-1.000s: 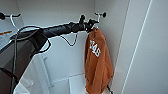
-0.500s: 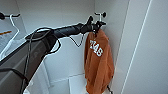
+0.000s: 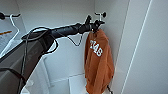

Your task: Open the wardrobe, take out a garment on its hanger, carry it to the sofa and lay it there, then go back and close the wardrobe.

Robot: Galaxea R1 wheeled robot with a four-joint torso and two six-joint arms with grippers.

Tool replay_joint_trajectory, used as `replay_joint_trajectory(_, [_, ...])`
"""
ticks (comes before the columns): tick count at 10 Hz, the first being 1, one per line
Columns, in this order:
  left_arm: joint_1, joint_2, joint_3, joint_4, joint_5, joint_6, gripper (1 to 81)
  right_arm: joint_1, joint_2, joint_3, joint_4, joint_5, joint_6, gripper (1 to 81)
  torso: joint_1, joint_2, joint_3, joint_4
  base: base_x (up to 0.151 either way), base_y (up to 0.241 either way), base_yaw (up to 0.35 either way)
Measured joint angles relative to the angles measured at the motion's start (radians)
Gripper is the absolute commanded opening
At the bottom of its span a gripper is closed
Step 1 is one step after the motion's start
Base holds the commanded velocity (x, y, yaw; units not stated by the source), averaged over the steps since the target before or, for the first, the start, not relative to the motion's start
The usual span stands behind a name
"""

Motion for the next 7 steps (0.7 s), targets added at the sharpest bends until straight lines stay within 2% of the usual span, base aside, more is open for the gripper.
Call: replay_joint_trajectory(7, [-0.004, -0.052, 0.163, 0.008, -0.085, -0.004, 81.1, 0.000, 0.002, -0.001, 0.000, 0.000, 0.000, 81.1, 0.000, 0.000, 0.000, 0.000, 0.000, 0.000, 0.000])
